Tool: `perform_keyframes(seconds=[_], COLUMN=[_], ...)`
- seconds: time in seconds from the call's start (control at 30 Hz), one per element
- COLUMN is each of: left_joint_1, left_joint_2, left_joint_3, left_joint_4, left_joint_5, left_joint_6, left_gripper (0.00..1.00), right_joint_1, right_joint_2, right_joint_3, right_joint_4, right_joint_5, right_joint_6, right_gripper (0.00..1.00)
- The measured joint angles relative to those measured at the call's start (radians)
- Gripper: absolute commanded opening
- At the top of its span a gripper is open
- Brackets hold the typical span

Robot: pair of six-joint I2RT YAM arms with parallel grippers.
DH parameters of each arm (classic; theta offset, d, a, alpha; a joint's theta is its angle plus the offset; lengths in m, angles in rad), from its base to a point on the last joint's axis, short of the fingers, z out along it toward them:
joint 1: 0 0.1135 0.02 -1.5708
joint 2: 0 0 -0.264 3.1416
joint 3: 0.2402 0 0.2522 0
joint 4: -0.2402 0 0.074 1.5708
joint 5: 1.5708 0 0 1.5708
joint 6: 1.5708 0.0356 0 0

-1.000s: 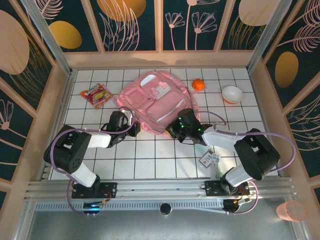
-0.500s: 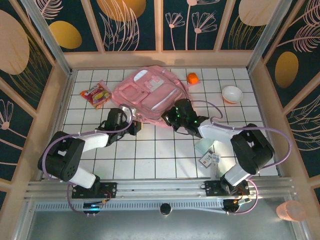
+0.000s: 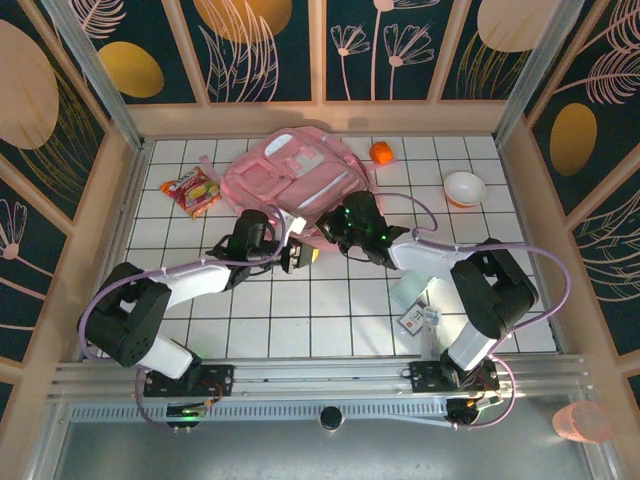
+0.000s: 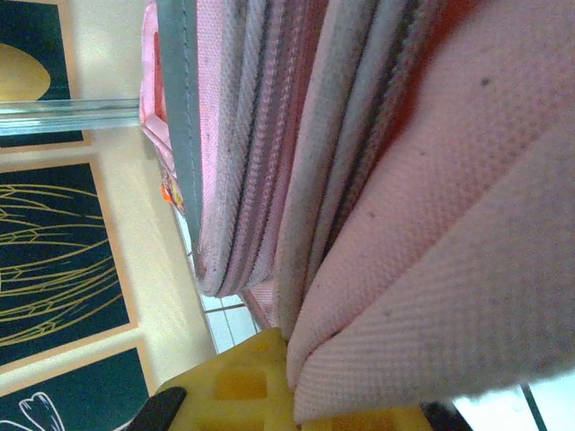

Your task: Pack the student bag

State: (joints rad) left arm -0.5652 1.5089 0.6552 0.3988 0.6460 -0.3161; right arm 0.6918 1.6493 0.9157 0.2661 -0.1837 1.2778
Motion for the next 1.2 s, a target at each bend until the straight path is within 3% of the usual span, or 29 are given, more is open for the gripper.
perform_keyframes(seconds=[0.17,0.33,0.47,0.5,0.53,0.57,0.8,1.1,1.17,1.2], left_joint_1=[0.015,0.16,0.211,0.211,0.211,0.211,0.211,0.202,0.198,0.198], left_joint_2=[-0.072,-0.205,-0.252,-0.251,-0.249,-0.245,-0.21,-0.066,-0.024,-0.009], left_joint_3=[-0.009,-0.068,-0.058,-0.045,-0.032,-0.016,0.043,0.095,0.124,0.136], left_joint_4=[-0.039,-0.061,-0.153,-0.186,-0.215,-0.245,-0.297,-0.228,-0.226,-0.226], left_joint_5=[-0.041,-0.082,-0.157,-0.17,-0.184,-0.192,-0.252,-0.261,-0.235,-0.221], left_joint_6=[0.041,0.089,0.265,0.328,0.382,0.442,0.813,1.086,1.117,1.126], left_gripper=[0.31,0.58,0.75,0.81,0.94,0.99,0.99,0.97,0.89,0.78], right_joint_1=[-0.016,-0.07,-0.123,-0.136,-0.149,-0.161,-0.24,-0.246,-0.246,-0.246], right_joint_2=[-0.005,-0.052,-0.113,-0.126,-0.133,-0.138,-0.141,-0.124,-0.119,-0.115], right_joint_3=[0.0,0.029,0.083,0.103,0.119,0.137,0.25,0.331,0.343,0.351], right_joint_4=[-0.014,-0.12,-0.225,-0.253,-0.275,-0.299,-0.491,-0.595,-0.621,-0.631], right_joint_5=[-0.032,-0.109,-0.216,-0.251,-0.28,-0.314,-0.509,-0.636,-0.648,-0.65], right_joint_6=[-0.059,-0.192,-0.351,-0.402,-0.439,-0.479,-0.7,-0.821,-0.839,-0.85], right_gripper=[0.0,0.0,0.0,0.0,0.0,0.0,0.0,0.0,0.0,0.0])
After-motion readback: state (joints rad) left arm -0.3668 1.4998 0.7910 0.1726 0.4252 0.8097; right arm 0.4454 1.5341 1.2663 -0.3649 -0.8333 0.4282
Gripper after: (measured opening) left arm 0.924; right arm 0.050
